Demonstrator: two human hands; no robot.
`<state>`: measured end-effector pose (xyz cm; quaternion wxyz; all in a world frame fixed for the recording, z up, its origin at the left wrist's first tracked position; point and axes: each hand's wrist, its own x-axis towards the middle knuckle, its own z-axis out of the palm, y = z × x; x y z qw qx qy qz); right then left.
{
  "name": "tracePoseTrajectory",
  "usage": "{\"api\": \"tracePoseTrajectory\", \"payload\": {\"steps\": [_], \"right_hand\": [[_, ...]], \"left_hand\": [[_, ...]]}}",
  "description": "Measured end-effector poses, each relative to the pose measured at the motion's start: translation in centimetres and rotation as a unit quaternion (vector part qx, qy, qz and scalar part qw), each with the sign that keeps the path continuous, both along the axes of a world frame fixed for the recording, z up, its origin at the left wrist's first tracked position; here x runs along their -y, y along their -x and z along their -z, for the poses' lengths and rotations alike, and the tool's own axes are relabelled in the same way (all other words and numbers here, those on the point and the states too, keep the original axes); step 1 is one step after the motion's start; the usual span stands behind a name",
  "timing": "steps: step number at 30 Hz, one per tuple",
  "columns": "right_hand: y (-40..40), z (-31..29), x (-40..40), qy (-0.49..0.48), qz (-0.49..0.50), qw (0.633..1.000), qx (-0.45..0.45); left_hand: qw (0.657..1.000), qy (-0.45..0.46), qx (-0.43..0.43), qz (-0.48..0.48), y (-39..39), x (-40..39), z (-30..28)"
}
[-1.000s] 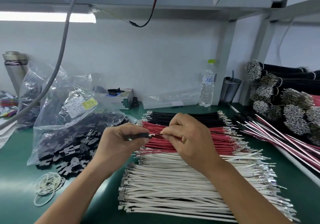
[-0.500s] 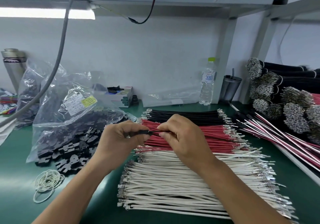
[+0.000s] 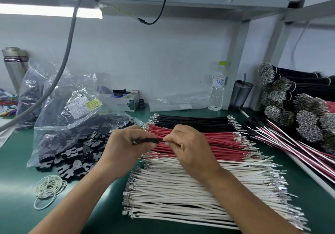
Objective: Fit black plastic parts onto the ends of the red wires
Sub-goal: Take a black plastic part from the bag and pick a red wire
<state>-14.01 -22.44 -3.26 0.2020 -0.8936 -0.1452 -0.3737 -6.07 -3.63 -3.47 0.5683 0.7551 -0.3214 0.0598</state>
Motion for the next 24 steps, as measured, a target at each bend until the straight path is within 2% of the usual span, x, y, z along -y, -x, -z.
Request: {"api": "tracePoseTrajectory", "payload": {"steps": [2,4,6,7,9,11,12,24], "right_hand": [[0.0,-0.3,0.4,0.012,0.032,0.999,0.019],[0.1,-0.9,0.6,0.036,0.083,0.993,0.076],[0.0,-1.3,0.3,0.054,0.091,0.988,0.112],[0.0,-1.4,-0.1,0.067,0.077,0.99,0.096],[-0.3,-0.8,-1.0,0.093,0.057,0.994,-0.011],[-0.9,0.0,-1.5,0.087,0.068,0.988,-0.104],[-1.2,0.2,-1.6,0.081,0.076,0.986,-0.121],[-1.7,-0.1,-2.8,0.136,0.076,0.975,-0.162]], "left_hand": [[0.999,0.013,-0.032,0.009,0.0,0.2,0.1],[0.996,0.052,-0.078,0.009,-0.2,0.5,0.1],[0.99,0.099,-0.104,-0.01,-0.5,0.5,0.1],[0.986,0.117,-0.113,-0.023,-0.7,0.3,0.1],[0.981,0.137,-0.13,-0.045,-1.0,0.0,0.2],[0.977,0.145,-0.145,-0.056,-1.2,-0.2,0.4],[0.976,0.148,-0.15,-0.06,-1.4,-0.2,0.4],[0.964,0.185,-0.183,-0.064,-2.0,-0.4,0.5]]}}
